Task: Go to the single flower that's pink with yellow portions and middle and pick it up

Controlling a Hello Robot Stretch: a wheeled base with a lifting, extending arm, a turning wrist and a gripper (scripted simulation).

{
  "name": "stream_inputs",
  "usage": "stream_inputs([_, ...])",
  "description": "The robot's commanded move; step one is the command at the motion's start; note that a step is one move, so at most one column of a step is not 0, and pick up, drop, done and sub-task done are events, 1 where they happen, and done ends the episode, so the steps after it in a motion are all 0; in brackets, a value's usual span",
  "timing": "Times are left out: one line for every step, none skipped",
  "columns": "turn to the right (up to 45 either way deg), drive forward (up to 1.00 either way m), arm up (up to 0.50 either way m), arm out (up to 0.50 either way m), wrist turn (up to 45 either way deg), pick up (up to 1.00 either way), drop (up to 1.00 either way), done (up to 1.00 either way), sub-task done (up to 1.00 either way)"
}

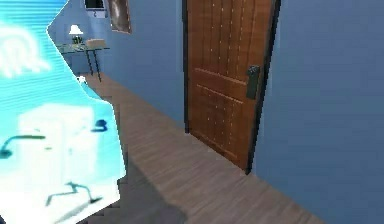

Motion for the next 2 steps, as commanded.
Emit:
stream_inputs([0.0,1.0,0.0,0.0,0.0,0.0,0.0,0.0,0.0])
stream_inputs([-6.0,0.0,0.0,0.0,0.0,0.0,0.0,0.0,0.0])
